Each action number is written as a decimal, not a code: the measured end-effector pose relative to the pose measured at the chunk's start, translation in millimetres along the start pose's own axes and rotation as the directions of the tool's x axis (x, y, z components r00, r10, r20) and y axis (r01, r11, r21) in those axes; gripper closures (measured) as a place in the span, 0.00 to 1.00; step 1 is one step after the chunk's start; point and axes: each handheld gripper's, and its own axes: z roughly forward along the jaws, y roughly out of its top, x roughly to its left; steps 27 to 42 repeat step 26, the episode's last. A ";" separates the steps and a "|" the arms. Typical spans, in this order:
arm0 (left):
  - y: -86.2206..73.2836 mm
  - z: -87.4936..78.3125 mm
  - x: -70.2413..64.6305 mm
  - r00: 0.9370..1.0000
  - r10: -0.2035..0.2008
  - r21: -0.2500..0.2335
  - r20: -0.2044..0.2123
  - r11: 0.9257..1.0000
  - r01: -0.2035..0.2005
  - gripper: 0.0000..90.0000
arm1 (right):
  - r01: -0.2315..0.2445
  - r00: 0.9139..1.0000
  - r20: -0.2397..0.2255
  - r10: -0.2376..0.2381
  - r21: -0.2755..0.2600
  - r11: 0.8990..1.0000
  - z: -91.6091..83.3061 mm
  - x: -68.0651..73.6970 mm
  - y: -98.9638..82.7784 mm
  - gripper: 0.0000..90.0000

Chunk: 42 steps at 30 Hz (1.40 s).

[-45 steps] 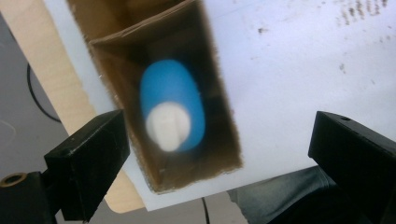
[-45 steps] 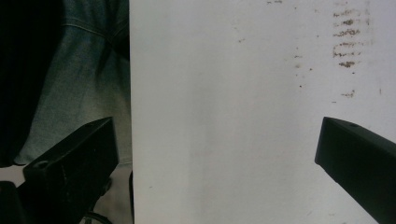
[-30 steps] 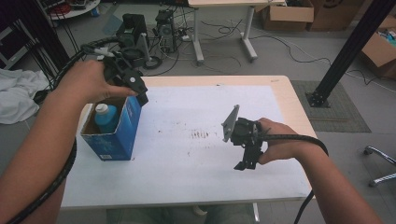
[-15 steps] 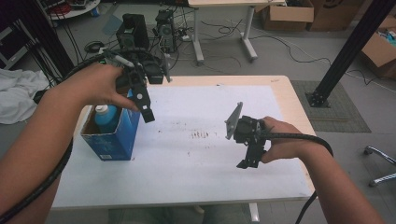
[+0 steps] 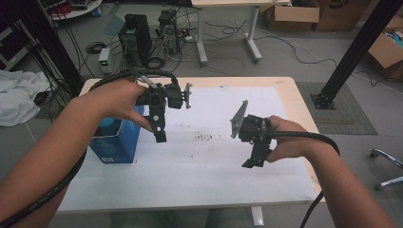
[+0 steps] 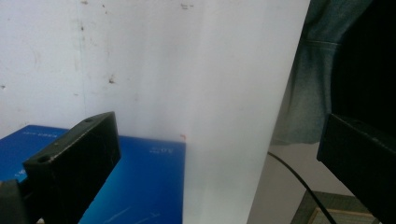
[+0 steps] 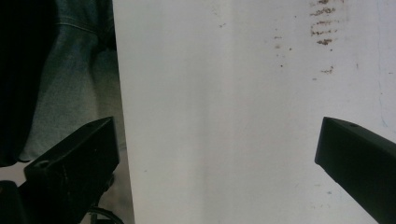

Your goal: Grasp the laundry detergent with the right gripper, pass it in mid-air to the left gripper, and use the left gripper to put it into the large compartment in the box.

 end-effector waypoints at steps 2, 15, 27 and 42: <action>0.3 1.6 1.1 1.000 0.002 -0.010 0.005 1.000 -0.002 0.00 | 0.002 1.000 0.000 -0.002 0.002 1.000 -0.6 -0.2 -0.1 0.00; -4.6 2.2 6.2 1.000 0.004 -0.021 0.015 1.000 -0.003 0.00 | -0.003 1.000 -0.011 0.003 0.008 1.000 3.3 -4.0 -0.9 0.00; -7.5 3.7 8.6 1.000 0.004 -0.019 0.020 1.000 -0.004 0.00 | 0.005 1.000 -0.014 -0.005 0.017 1.000 3.4 -7.2 1.9 0.00; -7.5 3.7 8.6 1.000 0.004 -0.019 0.020 1.000 -0.004 0.00 | 0.005 1.000 -0.014 -0.005 0.017 1.000 3.4 -7.2 1.9 0.00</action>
